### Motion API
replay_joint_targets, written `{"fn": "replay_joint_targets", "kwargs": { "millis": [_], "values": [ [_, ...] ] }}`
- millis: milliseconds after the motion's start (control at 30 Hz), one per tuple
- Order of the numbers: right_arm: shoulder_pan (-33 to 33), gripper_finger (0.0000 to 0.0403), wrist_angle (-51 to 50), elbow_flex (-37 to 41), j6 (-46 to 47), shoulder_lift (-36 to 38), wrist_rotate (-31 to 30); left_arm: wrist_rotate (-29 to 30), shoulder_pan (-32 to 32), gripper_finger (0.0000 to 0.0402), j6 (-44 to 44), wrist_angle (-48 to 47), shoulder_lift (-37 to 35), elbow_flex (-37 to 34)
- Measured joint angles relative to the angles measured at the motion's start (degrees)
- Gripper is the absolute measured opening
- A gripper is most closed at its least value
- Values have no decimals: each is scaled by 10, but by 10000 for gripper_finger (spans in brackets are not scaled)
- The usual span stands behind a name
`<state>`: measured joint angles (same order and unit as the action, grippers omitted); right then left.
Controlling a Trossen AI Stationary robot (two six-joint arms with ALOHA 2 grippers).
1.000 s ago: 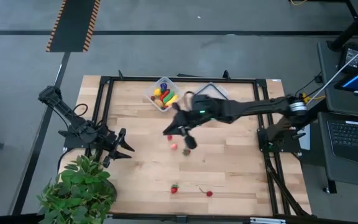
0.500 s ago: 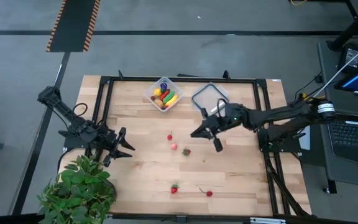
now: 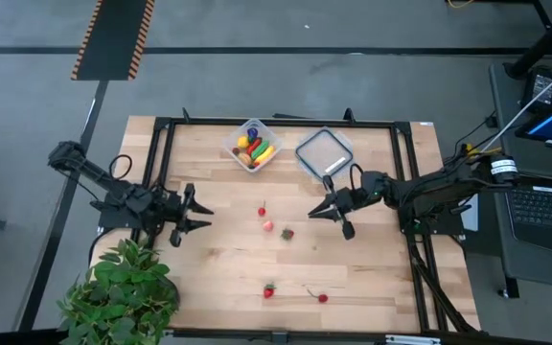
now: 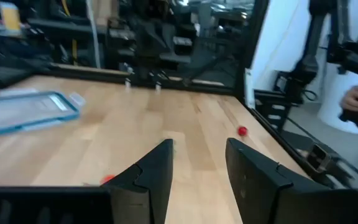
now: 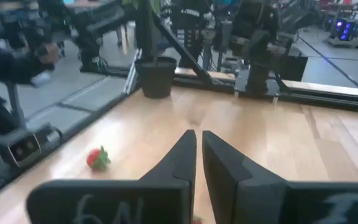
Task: Pick and placing Produce into tupperware
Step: Put the top cherry into the transparent container
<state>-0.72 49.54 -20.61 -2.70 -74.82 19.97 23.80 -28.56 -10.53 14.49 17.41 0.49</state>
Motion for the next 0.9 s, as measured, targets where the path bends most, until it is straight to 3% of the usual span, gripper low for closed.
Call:
{"fn": "replay_joint_targets", "kwargs": {
  "millis": [333, 633, 900],
  "values": [
    [0, 31, 5, -11, -31, 0, 0, -72, 116, 140, 27, 33, 96, 17],
    [0, 31, -11, -22, -37, 0, -56, -117, 205, 140, 145, 28, 302, 123],
    [0, 31, -22, -22, -38, -1, -68, -150, 246, 140, 156, -109, 468, 242]
  ]
}}
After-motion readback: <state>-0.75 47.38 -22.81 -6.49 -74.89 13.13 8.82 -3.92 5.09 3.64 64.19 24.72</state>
